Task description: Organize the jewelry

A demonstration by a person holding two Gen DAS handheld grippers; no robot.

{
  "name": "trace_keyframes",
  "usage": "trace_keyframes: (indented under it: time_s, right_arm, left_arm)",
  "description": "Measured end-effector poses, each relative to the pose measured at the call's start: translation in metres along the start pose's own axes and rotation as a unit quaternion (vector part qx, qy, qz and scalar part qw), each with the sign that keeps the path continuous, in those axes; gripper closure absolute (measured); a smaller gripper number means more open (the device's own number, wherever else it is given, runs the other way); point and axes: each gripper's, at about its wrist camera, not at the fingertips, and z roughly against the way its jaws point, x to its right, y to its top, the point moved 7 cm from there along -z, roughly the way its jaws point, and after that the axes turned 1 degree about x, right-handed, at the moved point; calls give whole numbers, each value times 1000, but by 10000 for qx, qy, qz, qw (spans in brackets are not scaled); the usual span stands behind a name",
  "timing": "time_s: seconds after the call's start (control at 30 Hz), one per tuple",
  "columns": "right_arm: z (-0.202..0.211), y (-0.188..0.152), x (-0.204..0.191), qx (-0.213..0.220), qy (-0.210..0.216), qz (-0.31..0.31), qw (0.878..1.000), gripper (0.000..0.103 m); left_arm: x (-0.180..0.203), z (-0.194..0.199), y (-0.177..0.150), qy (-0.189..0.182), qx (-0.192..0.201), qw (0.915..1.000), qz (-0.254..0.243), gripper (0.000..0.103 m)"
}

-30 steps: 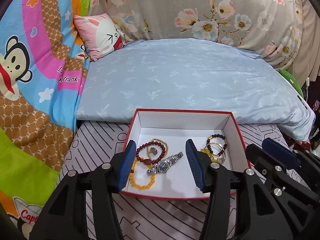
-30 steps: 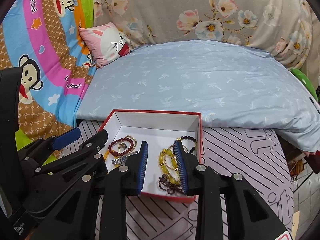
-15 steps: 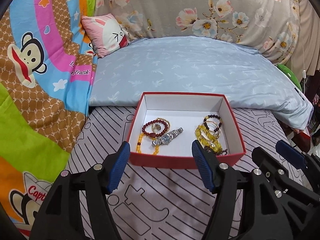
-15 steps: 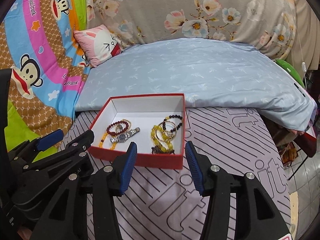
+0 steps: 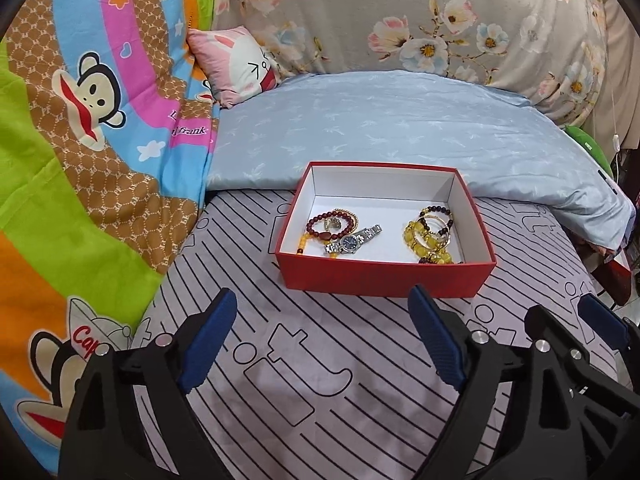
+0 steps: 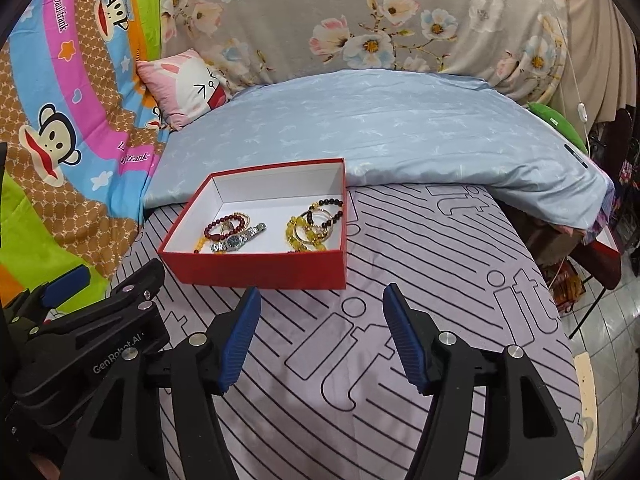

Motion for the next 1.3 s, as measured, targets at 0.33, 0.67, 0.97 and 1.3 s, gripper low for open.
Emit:
trace_keyframes:
  time_s: [0.33, 0.67, 0.97, 1.3]
  right_arm:
    - [11, -21, 2, 3, -158, 78, 9998, 41]
    - [18, -30, 2, 2, -219, 128, 9997, 41]
    - [20, -32, 2, 28, -240, 185, 9995, 41]
    - [22, -34, -2, 22, -267, 241, 9994, 41]
  left_arm:
    - [-3, 13, -19, 96, 21, 9999, 26, 13]
    - [-4, 21, -30, 192, 30, 9998, 40, 13]
    - [-7, 25, -34, 199, 43, 9997, 129, 12]
    - [-10, 25, -37, 197, 8, 9997, 145, 12]
